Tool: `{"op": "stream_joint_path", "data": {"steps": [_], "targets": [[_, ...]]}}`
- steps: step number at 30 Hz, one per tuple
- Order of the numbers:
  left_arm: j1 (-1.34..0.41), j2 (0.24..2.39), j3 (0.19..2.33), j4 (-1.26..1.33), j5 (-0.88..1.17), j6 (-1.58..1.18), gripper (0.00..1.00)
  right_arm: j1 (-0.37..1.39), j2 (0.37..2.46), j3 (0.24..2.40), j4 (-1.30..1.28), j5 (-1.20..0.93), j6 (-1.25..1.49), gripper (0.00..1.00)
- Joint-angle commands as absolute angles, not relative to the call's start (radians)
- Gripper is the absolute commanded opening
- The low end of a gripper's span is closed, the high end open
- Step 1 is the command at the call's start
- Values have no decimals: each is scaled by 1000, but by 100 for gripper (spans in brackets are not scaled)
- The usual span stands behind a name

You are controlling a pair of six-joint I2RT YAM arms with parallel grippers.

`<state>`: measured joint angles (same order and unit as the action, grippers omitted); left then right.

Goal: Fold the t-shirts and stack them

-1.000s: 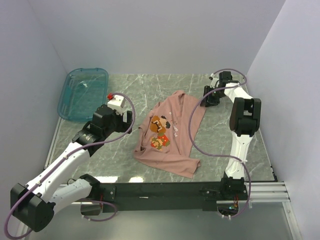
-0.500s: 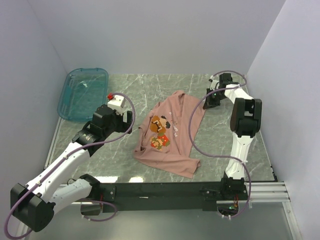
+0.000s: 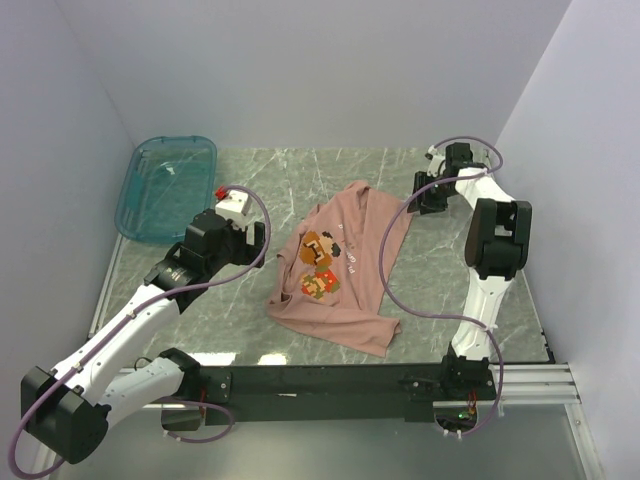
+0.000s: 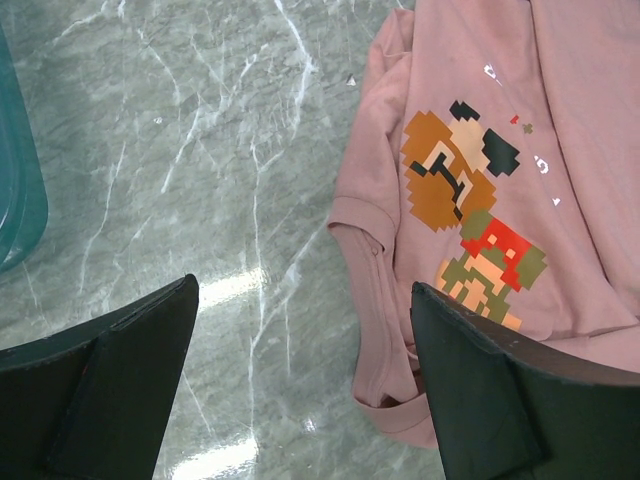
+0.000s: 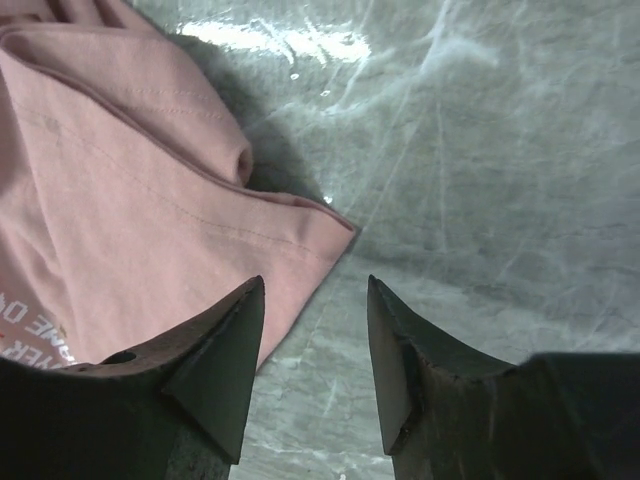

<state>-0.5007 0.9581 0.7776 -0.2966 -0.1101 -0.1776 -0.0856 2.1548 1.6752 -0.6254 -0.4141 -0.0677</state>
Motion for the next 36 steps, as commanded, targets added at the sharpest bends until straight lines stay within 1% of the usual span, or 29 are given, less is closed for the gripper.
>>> {"op": "stream_joint_path", "data": {"steps": [1, 5, 9, 18, 21, 22, 24, 26, 27, 28, 32, 36], "targets": [[-495, 942, 785, -259, -92, -169, 93, -95, 2128, 1687, -600, -390, -52, 53], [-495, 943, 785, -261, -94, -169, 93, -89, 2192, 1726, -620, -390, -46, 53], [-495, 948, 785, -261, -92, -169, 93, -75, 2212, 1744, -632, -410, -55, 52], [-495, 945, 785, -261, -92, -167, 93, -43, 2210, 1701, -632, -405, -58, 44], [-495, 945, 787, -262, -91, -167, 93, -43, 2221, 1704, -640, -400, -61, 29], [-495, 942, 787, -262, -89, -169, 93, -43, 2224, 1704, -641, -391, -63, 22], [-495, 940, 785, -262, -89, -169, 93, -44, 2227, 1703, -646, -384, -63, 13], [-495, 939, 784, -262, -89, -169, 93, -46, 2223, 1706, -649, -368, -66, 7], [-495, 937, 784, -262, -87, -169, 93, -46, 2218, 1701, -646, -364, -66, 2], [-495, 937, 784, -262, -86, -170, 93, -46, 2204, 1698, -637, -359, -67, 0], [-495, 940, 785, -262, -75, -170, 93, -55, 2142, 1654, -597, -339, -68, 0], [-495, 939, 782, -262, -71, -170, 93, -96, 2040, 1534, -528, -327, -61, 0]]}}
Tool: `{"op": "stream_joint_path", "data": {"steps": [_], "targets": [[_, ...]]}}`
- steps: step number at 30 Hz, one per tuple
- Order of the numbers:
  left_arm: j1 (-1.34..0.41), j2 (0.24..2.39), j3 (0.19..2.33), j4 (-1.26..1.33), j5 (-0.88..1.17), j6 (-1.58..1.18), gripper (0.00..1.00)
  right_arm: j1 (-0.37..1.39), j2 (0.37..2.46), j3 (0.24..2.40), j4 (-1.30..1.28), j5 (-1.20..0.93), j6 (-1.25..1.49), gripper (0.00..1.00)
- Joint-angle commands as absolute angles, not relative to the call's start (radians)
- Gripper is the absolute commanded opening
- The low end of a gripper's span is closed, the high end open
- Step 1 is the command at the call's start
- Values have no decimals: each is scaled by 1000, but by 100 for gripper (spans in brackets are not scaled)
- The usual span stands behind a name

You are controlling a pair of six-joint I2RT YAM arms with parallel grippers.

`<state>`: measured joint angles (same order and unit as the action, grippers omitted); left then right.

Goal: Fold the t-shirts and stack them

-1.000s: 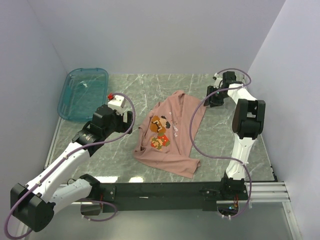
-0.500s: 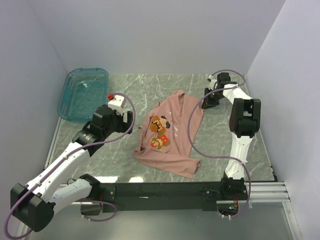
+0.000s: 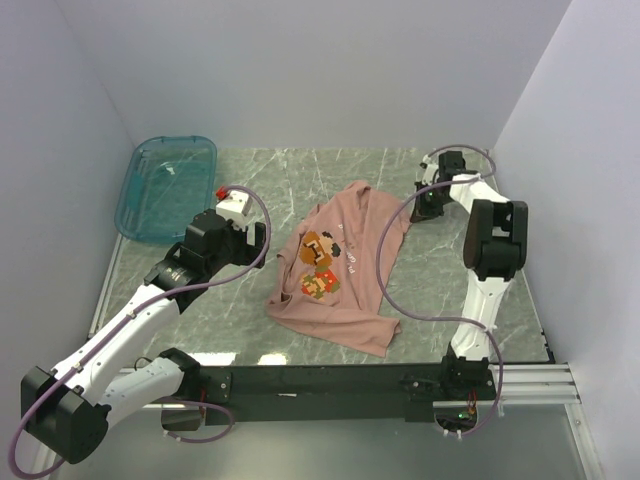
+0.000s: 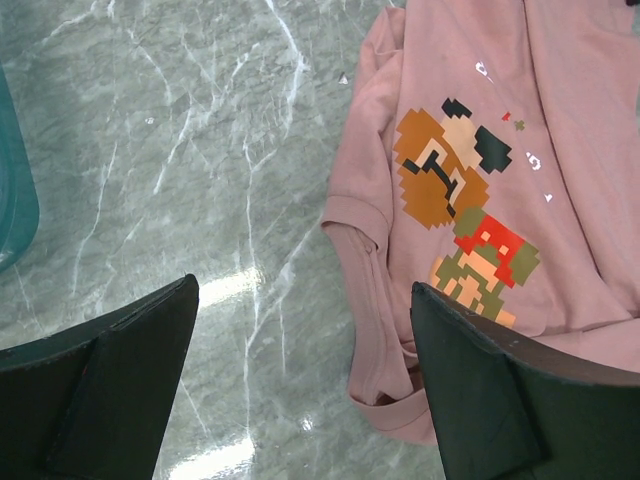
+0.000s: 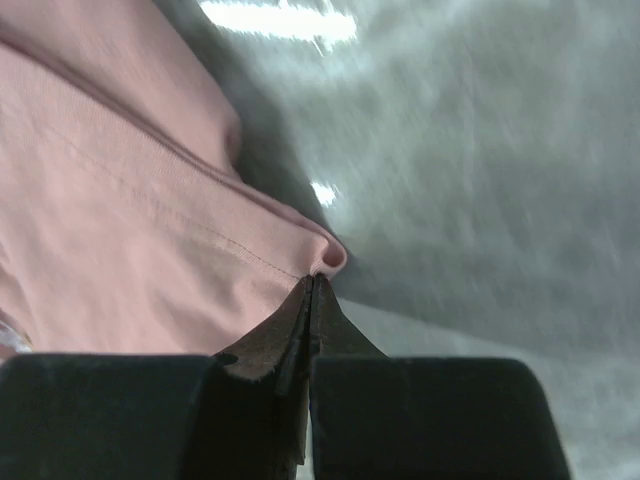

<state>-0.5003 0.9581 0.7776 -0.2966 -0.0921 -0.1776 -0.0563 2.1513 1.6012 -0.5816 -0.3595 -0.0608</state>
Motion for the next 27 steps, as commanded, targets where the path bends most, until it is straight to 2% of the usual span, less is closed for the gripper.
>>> {"op": "stream_joint_path", "data": {"steps": [1, 6, 11, 19, 27], "targets": [[-495, 940, 782, -261, -63, -172, 93, -109, 1995, 1507, -493, -328, -58, 0], [-495, 954, 787, -252, -9, -170, 91, -196, 1896, 1362, -437, -357, -52, 0], [-492, 1021, 811, -226, 127, -209, 90, -285, 1844, 1301, -446, -377, -80, 0], [-463, 1314, 959, -241, 164, -354, 82, -360, 1766, 1210, -431, -318, -141, 0], [-433, 1682, 1184, -304, 163, -367, 71, -400, 1764, 1183, -440, -377, -172, 0]]}}
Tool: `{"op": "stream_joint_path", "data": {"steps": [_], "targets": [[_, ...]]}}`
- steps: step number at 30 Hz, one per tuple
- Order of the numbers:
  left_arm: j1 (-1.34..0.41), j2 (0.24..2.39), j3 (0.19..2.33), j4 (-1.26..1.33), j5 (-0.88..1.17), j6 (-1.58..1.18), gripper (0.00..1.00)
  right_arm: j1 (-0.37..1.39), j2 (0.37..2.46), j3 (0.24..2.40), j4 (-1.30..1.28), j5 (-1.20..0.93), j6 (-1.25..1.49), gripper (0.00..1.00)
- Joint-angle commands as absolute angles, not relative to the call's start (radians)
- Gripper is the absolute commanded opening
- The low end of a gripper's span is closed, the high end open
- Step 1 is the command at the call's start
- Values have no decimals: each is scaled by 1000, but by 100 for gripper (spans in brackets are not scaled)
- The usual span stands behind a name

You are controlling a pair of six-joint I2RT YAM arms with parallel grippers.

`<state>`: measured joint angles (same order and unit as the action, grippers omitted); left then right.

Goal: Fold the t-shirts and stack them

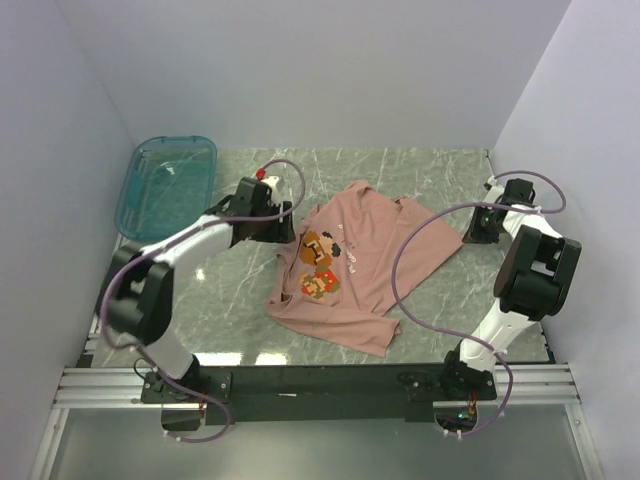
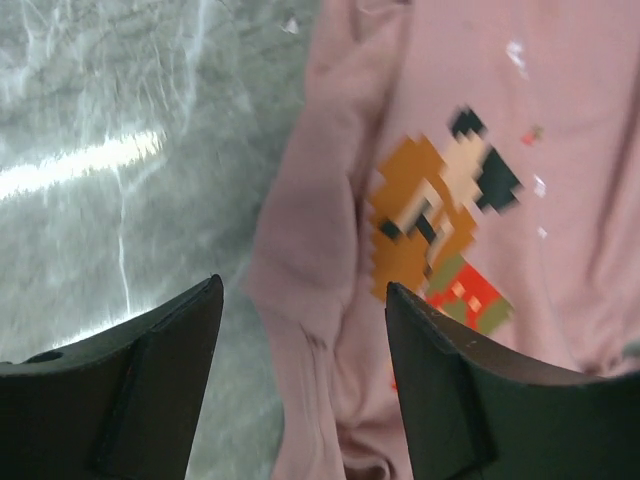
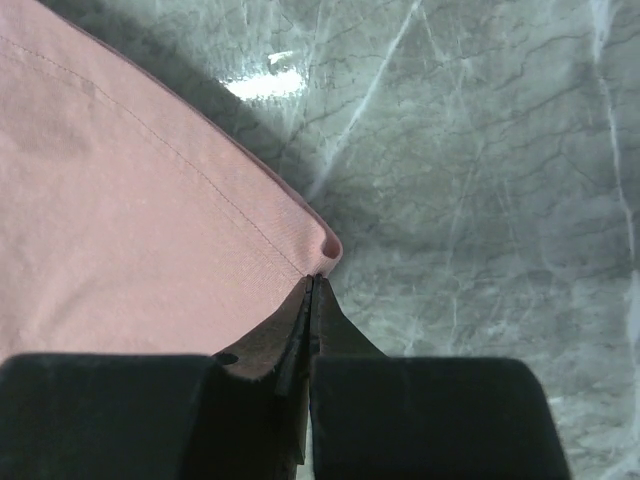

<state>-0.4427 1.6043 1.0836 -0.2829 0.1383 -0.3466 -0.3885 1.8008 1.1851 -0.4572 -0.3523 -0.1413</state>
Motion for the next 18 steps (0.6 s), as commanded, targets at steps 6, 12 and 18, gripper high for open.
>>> {"op": "stream_joint_path", "data": {"steps": [6, 12, 18], "targets": [[-433, 1874, 1348, -362, 205, -331, 67, -411, 1749, 1171, -443, -388, -189, 0], [-433, 1965, 1405, -397, 256, -316, 43, -425, 1697, 1118, -425, -350, -224, 0], [-402, 1855, 1396, -416, 125, -314, 0, -469, 1580, 1052, -416, -302, -276, 0]]}}
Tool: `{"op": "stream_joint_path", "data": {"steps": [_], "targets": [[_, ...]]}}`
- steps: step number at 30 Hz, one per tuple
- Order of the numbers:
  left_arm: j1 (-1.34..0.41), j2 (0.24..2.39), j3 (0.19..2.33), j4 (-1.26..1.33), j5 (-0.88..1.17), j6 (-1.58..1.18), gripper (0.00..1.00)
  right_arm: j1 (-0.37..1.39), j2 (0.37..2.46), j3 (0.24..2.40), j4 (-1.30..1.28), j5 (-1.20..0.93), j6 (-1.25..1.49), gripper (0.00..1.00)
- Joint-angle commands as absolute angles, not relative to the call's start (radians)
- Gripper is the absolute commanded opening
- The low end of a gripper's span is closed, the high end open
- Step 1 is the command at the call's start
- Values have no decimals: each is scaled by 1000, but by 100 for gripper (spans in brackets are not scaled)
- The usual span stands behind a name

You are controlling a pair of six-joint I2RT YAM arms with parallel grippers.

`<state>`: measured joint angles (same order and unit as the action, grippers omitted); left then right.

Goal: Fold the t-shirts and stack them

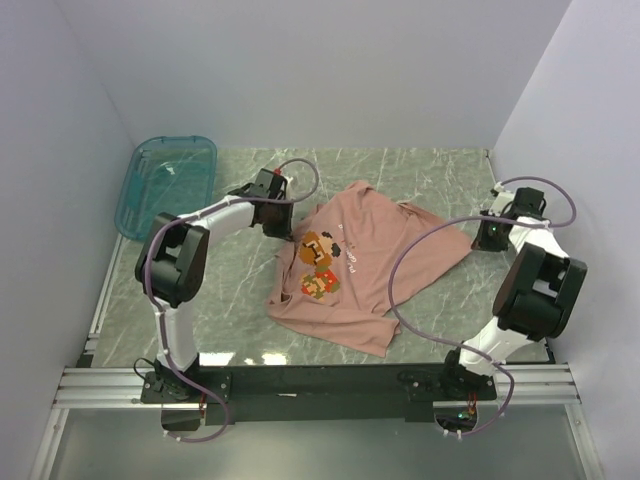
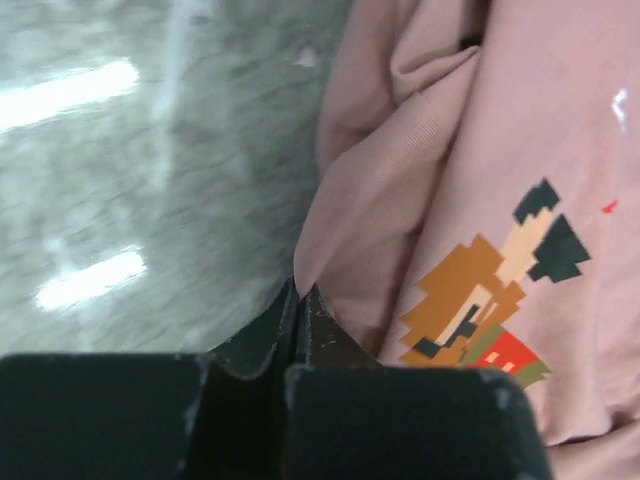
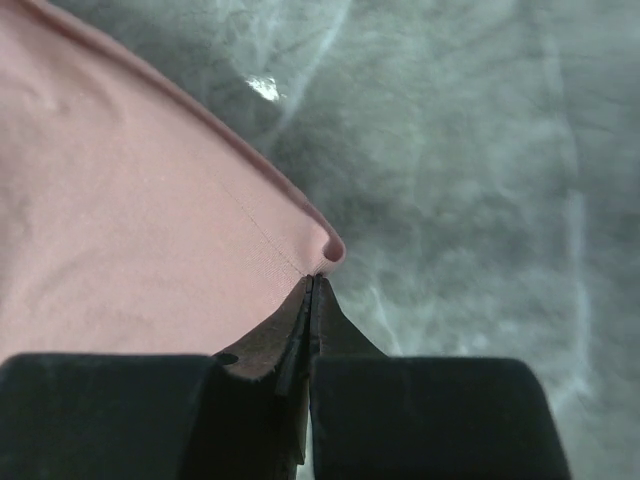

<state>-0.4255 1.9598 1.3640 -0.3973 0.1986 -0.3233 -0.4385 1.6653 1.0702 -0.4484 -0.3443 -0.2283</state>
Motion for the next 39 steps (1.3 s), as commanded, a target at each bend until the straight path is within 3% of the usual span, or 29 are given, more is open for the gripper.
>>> {"op": "stream_joint_path", "data": {"steps": [1, 5, 9, 18, 22, 24, 26, 27, 29, 30, 32, 33, 36, 39], "targets": [[-382, 1820, 1385, -411, 71, -319, 0, -492, 1547, 1046, -420, -296, -288, 0], [-322, 1651, 1330, -428, 43, -304, 0, -561, 1474, 1017, -457, -267, -383, 0], [-299, 1557, 1232, -469, 139, -302, 0, -632, 1418, 971, -512, -250, -489, 0], [-299, 1465, 953, -425, 293, -423, 1, -770, 1240, 767, -544, -146, -758, 0], [-301, 1474, 907, -466, 411, -481, 1, -795, 1137, 756, -707, -262, -918, 0], [-302, 1489, 873, -454, 471, -495, 1, -787, 1076, 753, -758, -342, -954, 19], [-307, 1491, 856, -440, 506, -502, 10, -726, 1013, 758, -802, -428, -959, 33], [-307, 1479, 850, -440, 497, -502, 21, -689, 1002, 764, -810, -443, -947, 46], [-307, 1451, 854, -459, 439, -508, 29, -560, 1000, 775, -807, -457, -890, 56], [-307, 1406, 867, -463, 414, -512, 41, -517, 1006, 781, -799, -462, -867, 57], [-307, 1343, 879, -471, 340, -512, 50, -398, 1044, 817, -802, -511, -825, 59], [-307, 1277, 890, -471, 312, -514, 60, -361, 1066, 833, -804, -537, -819, 60], [-305, 1179, 899, -437, 214, -471, 72, -220, 1170, 911, -785, -669, -805, 61], [-301, 1160, 916, -416, 148, -402, 76, -79, 1323, 1030, -704, -663, -730, 61]]}}
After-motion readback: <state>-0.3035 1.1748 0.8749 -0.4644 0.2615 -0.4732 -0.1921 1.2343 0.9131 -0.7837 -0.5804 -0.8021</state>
